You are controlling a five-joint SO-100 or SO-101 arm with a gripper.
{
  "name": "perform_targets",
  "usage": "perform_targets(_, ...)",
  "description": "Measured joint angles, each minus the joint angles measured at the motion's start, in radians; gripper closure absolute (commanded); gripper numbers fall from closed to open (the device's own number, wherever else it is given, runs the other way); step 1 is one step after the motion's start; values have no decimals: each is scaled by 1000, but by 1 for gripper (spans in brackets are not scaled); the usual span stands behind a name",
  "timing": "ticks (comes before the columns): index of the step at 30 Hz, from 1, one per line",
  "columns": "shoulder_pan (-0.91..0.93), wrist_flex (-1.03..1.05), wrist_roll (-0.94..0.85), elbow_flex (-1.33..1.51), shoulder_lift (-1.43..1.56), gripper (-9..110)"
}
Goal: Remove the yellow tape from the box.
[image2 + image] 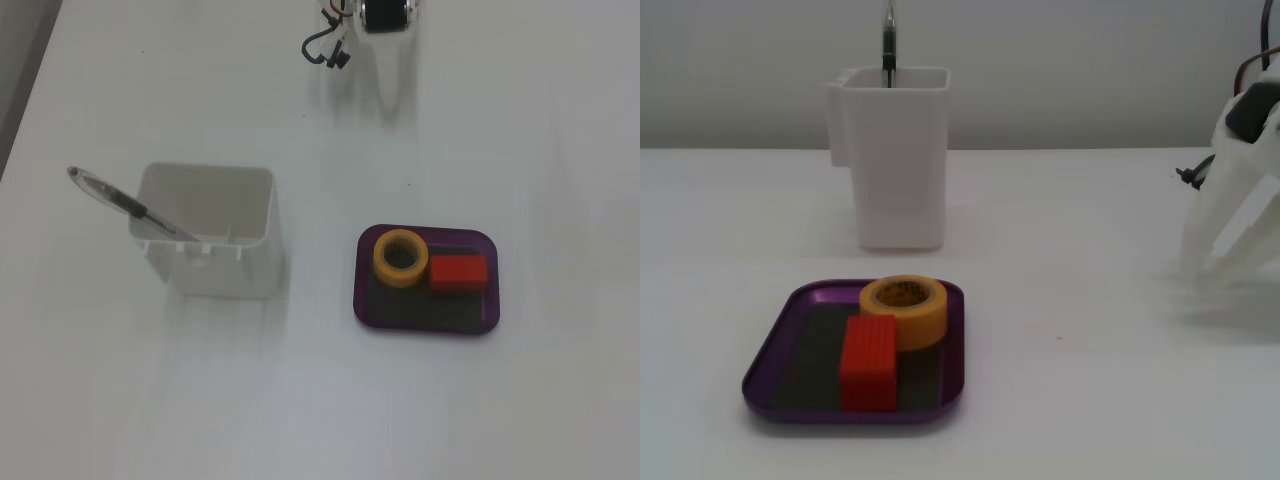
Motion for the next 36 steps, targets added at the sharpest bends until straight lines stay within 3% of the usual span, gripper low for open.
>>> perform_targets(22, -5, -2, 0, -3, 0, 102)
perform_targets(30, -3, -18, 0, -152, 0, 102)
perform_targets(36, 54, -103, -80, -176, 0, 94)
